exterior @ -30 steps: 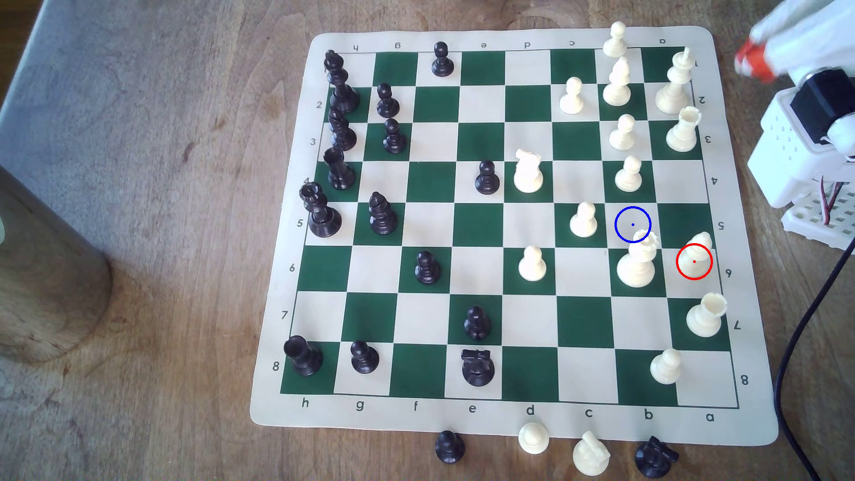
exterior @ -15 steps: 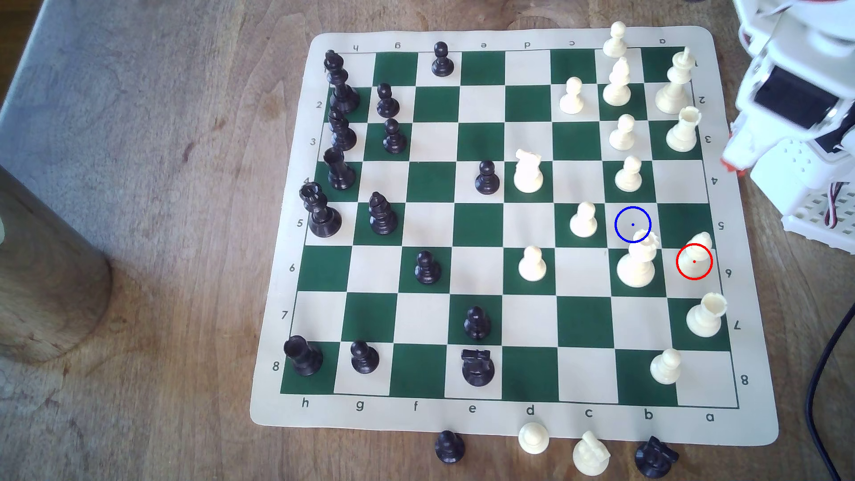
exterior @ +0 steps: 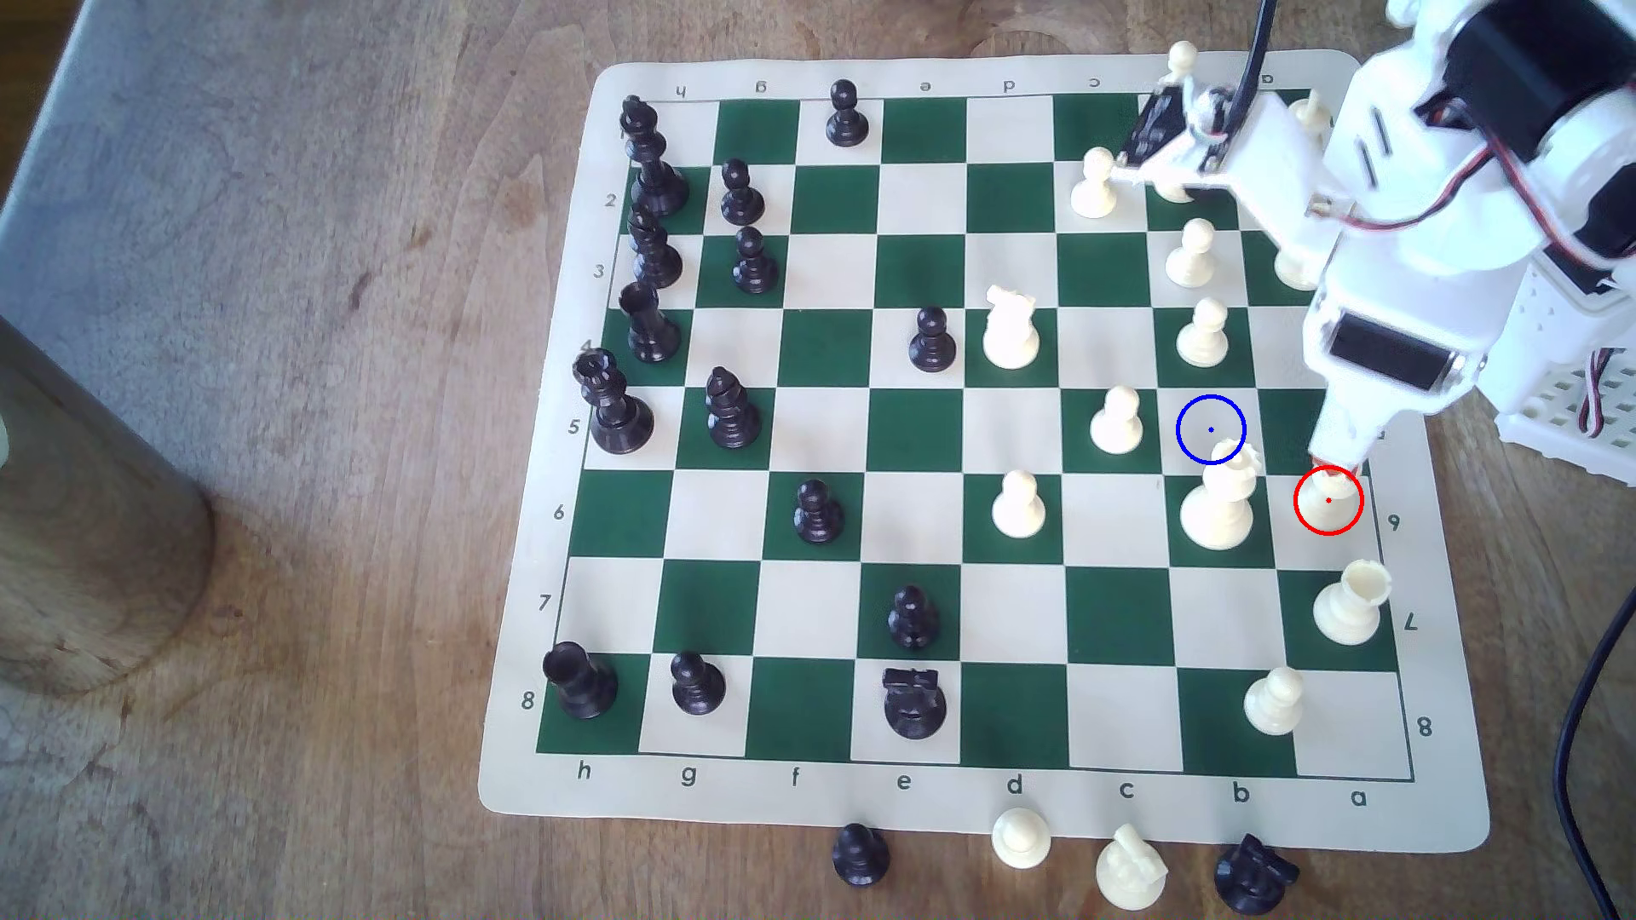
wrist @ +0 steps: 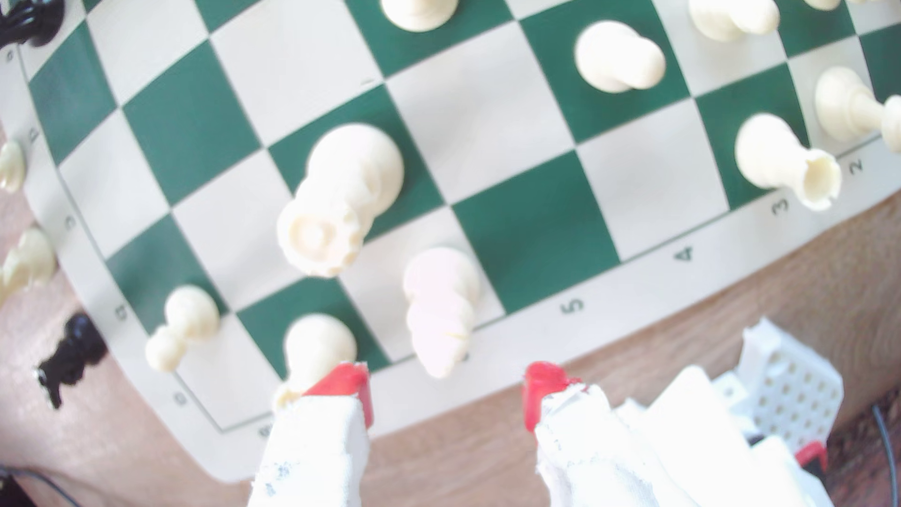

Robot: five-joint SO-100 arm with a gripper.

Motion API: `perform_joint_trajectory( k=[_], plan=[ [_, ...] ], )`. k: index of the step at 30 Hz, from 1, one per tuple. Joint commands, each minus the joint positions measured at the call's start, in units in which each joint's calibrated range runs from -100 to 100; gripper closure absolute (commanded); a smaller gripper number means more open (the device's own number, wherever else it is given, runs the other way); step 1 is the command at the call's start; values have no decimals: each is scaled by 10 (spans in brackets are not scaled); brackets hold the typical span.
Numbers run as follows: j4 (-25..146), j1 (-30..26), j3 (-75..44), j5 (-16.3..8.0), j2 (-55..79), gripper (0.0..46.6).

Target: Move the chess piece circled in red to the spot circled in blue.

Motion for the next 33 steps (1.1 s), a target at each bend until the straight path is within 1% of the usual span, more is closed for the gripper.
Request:
perform_joint_trajectory(
  k=[1, 4, 8, 9, 15, 22, 27, 33],
  plan=[
    [-19, -2, 3, 1, 9, 316],
    [-33, -6, 13, 2, 23, 332],
    [-46, -15, 24, 3, 44, 314],
    [-44, -22, 26, 3, 47, 303],
    [-52, -51, 26, 0, 69, 297],
    [-95, -53, 40, -2, 95, 297],
    [-100, -55, 41, -3, 95, 310],
    [-111, -62, 41, -7, 108, 309]
  ],
)
